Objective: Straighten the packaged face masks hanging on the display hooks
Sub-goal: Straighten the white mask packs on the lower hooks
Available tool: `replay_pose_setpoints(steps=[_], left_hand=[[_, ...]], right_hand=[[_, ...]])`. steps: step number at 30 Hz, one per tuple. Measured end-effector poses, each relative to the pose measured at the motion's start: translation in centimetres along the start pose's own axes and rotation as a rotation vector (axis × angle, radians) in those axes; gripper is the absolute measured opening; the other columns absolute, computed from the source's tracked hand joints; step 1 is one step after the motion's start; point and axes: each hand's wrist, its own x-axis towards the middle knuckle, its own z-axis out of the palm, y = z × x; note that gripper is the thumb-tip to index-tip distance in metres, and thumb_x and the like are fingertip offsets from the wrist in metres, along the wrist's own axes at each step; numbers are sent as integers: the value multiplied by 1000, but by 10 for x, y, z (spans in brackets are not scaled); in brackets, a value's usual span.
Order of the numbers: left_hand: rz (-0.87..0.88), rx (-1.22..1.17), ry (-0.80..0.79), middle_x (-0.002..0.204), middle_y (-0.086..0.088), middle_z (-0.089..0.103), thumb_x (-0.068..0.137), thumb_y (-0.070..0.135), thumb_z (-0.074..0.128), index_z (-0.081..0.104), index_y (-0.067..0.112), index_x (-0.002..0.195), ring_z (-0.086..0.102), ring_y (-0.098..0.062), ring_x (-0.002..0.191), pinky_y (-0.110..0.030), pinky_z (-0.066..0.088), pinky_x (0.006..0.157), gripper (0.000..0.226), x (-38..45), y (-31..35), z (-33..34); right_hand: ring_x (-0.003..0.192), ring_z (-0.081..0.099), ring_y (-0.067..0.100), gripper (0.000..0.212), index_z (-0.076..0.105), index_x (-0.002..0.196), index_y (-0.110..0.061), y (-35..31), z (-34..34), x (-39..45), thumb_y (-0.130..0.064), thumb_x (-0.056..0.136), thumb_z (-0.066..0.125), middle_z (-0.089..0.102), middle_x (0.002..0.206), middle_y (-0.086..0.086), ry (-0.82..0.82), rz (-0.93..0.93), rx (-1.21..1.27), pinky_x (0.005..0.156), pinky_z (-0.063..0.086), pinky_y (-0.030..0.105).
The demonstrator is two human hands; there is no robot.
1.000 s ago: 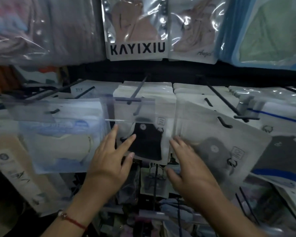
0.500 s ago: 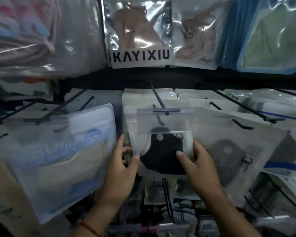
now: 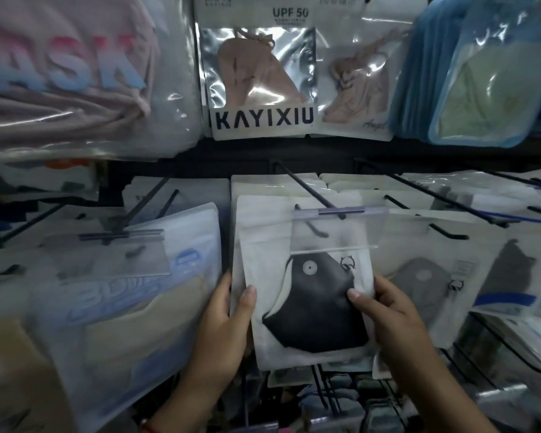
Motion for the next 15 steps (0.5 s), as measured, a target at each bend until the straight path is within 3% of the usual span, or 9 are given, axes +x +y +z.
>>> replay_pose_setpoints(steps=[2,4,6,9,12,15], left_hand=[[-21,-81,32,103,5,76,88,47,67,67,23,108,71,-16,97,-42,53,90,31,-3,5,1],[-2,-92,57,76,-8,65,82,58,69,56,10,82,57,-26,68,-41,44,67,50,-8,8,0],[28,-66,71,66,-9,47,79,60,65,42,7,73,38,-21,62,-37,32,59,58,-14,10,-2],[67,-26,86,56,-4,34,88,47,70,39,9,63,31,-16,55,-30,29,52,55,-21,14,-7],[99,16,69,54,1,34,85,43,73,45,6,60,32,-10,52,-24,28,48,52,-27,12,-12],[89,22,46,56,0,39,84,46,76,50,3,65,36,-11,55,-23,31,49,54,-31,9,-18]], right_hand=[[104,68,27,26,70,113,-15,0,-3,0,-5,93,56,74,107,10,7,23,10,93,51,49],[105,68,28,28,69,116,-16,-1,-5,-2,-6,93,56,73,109,9,4,43,5,97,49,54],[105,68,27,29,69,115,-16,-2,-6,-6,-5,92,56,73,109,8,2,62,14,98,49,55],[104,69,25,26,71,112,-16,-4,-5,-11,-14,89,59,74,108,8,-16,91,21,99,48,54],[104,69,21,35,71,112,-17,-7,-5,-17,-30,81,61,74,110,4,-43,103,6,99,49,51],[97,71,17,34,71,109,-21,-15,-6,-23,-33,79,61,75,105,0,-74,99,-57,93,53,49]])
